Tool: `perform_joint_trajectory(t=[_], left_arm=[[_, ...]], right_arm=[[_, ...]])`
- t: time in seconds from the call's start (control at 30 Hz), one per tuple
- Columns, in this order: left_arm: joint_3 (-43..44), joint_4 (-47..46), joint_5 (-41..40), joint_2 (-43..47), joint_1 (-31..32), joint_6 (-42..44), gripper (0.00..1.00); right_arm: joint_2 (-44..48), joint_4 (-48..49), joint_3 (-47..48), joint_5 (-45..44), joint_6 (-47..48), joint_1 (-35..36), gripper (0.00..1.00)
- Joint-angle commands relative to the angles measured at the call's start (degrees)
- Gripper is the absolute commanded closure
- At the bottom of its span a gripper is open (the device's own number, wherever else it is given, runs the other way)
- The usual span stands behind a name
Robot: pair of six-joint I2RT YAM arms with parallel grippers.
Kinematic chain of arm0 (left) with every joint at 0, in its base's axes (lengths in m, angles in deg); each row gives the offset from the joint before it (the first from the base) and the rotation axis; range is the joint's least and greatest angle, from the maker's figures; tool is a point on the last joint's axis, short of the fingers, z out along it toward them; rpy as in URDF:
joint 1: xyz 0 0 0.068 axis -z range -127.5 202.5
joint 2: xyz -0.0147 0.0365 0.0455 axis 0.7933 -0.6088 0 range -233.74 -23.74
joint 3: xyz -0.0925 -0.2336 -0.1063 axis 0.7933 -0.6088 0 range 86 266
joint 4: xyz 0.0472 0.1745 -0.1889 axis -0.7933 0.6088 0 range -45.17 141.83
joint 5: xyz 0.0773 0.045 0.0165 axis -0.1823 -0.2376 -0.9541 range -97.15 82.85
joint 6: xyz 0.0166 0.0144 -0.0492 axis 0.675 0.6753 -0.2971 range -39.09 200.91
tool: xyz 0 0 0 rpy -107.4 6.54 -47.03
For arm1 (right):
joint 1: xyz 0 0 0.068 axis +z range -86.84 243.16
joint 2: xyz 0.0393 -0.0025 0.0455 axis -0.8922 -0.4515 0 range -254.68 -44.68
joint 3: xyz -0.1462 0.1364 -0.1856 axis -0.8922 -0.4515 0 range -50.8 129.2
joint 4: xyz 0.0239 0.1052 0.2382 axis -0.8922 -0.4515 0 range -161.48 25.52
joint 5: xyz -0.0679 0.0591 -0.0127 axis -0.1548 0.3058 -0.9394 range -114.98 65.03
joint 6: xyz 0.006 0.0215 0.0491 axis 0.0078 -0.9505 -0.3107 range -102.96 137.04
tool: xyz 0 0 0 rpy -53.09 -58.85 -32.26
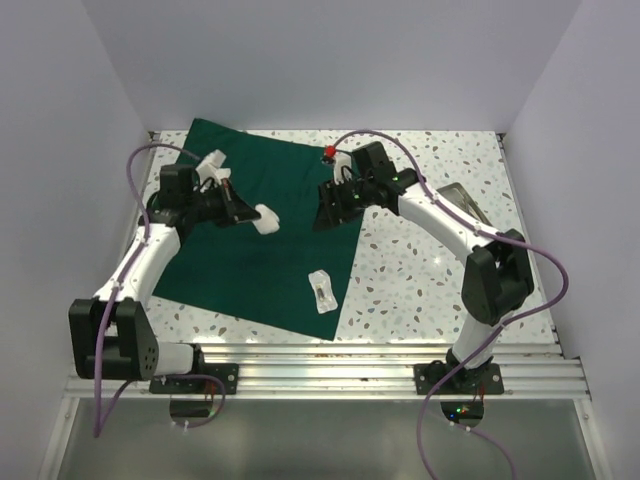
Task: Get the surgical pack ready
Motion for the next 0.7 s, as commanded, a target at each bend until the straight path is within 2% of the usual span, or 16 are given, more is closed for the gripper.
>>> perform_joint_trajectory(t=[0.0,0.07,0.1,0.2,0.53,0.67], left_arm=[[-2.9,-3.4,4.3,5.1,5.5,2.4,1.0],[-4.8,-4.9,7.2,6.6,8.1,2.3,1.0],[-5.3,-5.7,8.3,7.3,9.4,2.3,1.0],[-6.6,-7.6,11.3,8.4,12.2,1.7,1.0],[-7.3,-10.3,19.7,9.2,15.1,2.0,1.0],[-7.8,-10.3,21.0,9.4,15.3,2.7,1.0]], right_arm=[[4.9,9.6,0.8,8.5,-1.0,0.8,0.39],[6.9,13.2,-0.7,10.1,-1.0,0.7,0.34],[7.3,14.2,-1.2,11.4,-1.3,0.8,0.25],[6.9,15.3,-1.6,14.5,-1.4,0.8,0.19],[8.8,26.0,-8.1,28.2,-6.4,0.7,0.16],[9.4,26.9,-10.8,31.2,-7.4,0.9,0.16]])
